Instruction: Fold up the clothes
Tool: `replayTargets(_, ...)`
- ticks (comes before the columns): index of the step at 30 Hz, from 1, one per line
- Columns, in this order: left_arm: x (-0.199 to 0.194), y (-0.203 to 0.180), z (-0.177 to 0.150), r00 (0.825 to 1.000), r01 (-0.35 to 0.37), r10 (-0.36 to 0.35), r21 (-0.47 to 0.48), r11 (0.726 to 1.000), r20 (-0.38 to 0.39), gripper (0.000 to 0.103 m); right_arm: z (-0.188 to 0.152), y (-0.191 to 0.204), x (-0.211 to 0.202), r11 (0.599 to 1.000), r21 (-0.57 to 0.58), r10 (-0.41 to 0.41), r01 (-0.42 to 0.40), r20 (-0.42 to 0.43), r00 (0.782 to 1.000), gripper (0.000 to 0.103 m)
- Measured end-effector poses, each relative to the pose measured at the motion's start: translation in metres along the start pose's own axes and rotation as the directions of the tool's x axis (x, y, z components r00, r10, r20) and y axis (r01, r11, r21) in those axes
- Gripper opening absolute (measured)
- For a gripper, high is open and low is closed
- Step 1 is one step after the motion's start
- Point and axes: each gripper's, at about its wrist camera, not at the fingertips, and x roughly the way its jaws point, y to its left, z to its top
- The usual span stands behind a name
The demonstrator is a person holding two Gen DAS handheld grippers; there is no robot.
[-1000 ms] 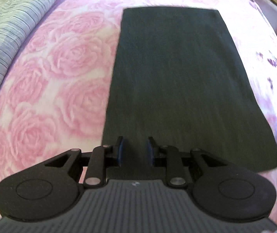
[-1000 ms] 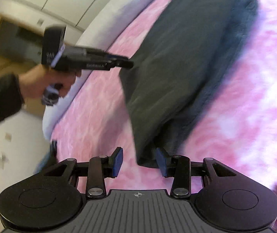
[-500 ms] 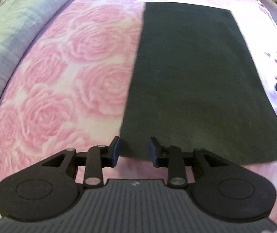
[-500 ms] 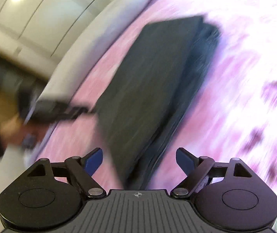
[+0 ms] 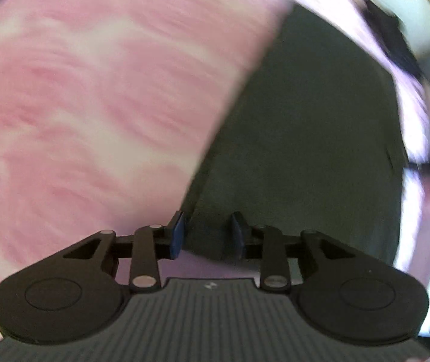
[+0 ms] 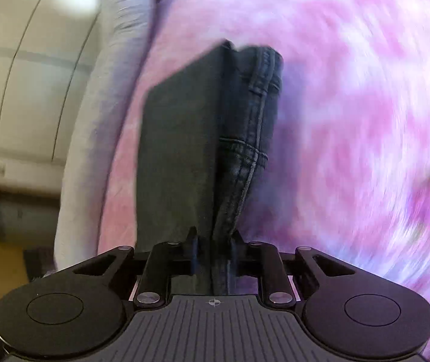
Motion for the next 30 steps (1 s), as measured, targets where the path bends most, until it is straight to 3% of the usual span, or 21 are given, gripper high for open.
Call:
replayTargets(3, 0.010, -0.057, -0.018, 0.995, 0.092, -0.090, 0.060, 0.994, -0.035, 0.025, 0.055, 0.004, -0.031, 0.990, -0.117, -0.091, 0.084, -0.057, 0.994, 0.018)
replayTargets(6, 0.022, -0.112, -0.029, 0.983, 0.186, -0.185, 0.066, 0.980, -0.015, 0.025, 0.117, 0.014, -0.046, 0.920, -0.330, -0.247, 0.211, -0.073, 0.966, 0.018)
replayTargets(8, 0.028, -0.146, -0.029, 0.981, 0.194, -0.195, 0.130, 0.972, -0.009, 0.026, 0.147, 0.011, -0.043, 0.876, -0.419, -0.288, 0.239, -0.057, 0.956, 0.019)
replayTargets(10, 0.028, -0.170, -0.025, 0.987, 0.153, -0.159, 0.223, 0.963, 0.009, 0.029, 0.166, 0.011, -0.037, 0.824, -0.500, -0.321, 0.266, -0.025, 0.947, 0.020)
replayTargets(12, 0.024, -0.183, -0.021, 0.995, 0.067, -0.088, 0.333, 0.941, 0.049, 0.033, 0.165, 0.014, -0.038, 0.781, -0.547, -0.342, 0.302, 0.030, 0.939, 0.020)
replayTargets(14, 0.020, -0.186, -0.017, 0.995, -0.036, -0.006, 0.431, 0.902, 0.098, 0.034, 0.151, 0.018, -0.053, 0.781, -0.549, -0.290, 0.298, 0.103, 0.951, 0.021)
replayTargets(17, 0.018, -0.177, -0.008, 0.986, -0.154, 0.103, 0.500, 0.852, 0.129, 0.035, 0.109, 0.024, -0.073, 0.774, -0.561, -0.254, 0.293, 0.150, 0.956, 0.027)
replayTargets(21, 0.017, -0.168, 0.000, 0.969, -0.248, 0.205, 0.548, 0.799, 0.139, 0.036, 0.040, 0.020, -0.083, 0.793, -0.537, -0.265, 0.289, 0.125, 0.956, 0.035)
replayTargets(26, 0.017, -0.169, -0.004, 0.959, -0.283, 0.233, 0.587, 0.758, 0.162, 0.036, -0.034, 0.016, -0.095, 0.833, -0.446, -0.331, 0.328, 0.074, 0.941, 0.046)
replayTargets(30, 0.012, -0.172, -0.010, 0.961, -0.275, 0.219, 0.610, 0.743, 0.166, 0.036, -0.072, 0.029, -0.092, 0.821, -0.457, -0.357, 0.343, 0.060, 0.932, 0.050)
